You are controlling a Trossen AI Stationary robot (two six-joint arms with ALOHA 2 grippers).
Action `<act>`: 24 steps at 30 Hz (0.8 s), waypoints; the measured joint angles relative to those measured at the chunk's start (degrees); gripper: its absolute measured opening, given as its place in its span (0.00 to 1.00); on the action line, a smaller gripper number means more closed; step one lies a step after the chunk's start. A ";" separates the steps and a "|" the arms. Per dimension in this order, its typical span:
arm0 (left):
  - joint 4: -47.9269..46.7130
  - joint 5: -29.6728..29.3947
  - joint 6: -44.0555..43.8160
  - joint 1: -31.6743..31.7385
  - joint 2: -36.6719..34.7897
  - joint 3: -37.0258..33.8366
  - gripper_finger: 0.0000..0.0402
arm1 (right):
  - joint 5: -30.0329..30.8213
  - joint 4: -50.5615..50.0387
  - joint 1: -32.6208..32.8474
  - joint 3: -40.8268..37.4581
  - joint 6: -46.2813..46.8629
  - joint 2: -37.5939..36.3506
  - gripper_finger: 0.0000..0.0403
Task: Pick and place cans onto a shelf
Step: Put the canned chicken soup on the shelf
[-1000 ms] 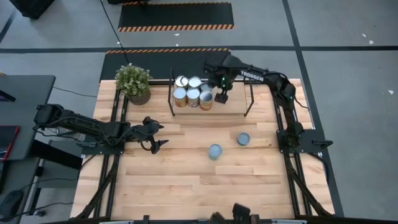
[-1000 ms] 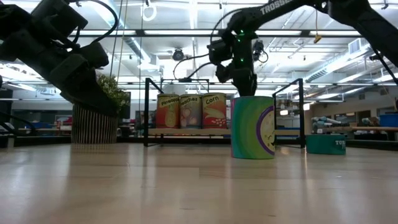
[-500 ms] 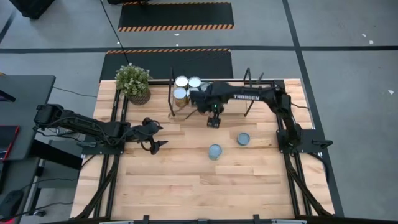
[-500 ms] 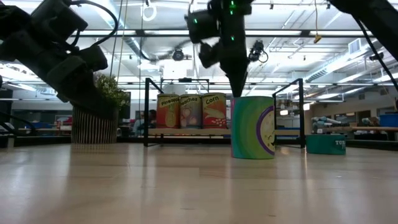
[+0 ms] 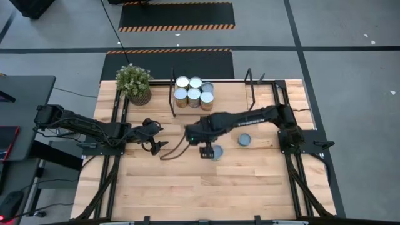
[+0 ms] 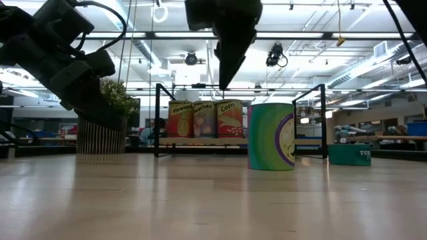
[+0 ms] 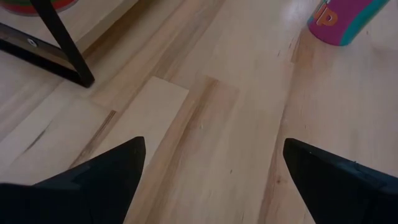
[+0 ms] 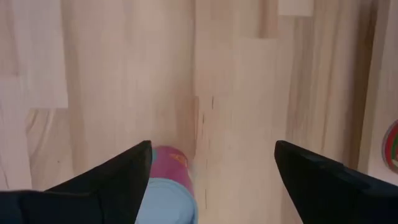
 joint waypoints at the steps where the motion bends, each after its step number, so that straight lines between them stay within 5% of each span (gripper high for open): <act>1: 0.02 0.00 -0.02 0.00 0.00 0.00 0.96 | 0.43 0.06 0.65 -0.10 -0.35 0.00 0.87; 10: 0.13 0.00 -0.42 0.00 0.00 0.00 0.96 | 1.82 8.57 3.93 -10.01 -1.46 0.04 0.99; 24: 0.22 -0.02 -1.51 -0.02 0.00 0.00 0.96 | 0.90 6.91 4.25 -16.51 2.41 0.04 0.98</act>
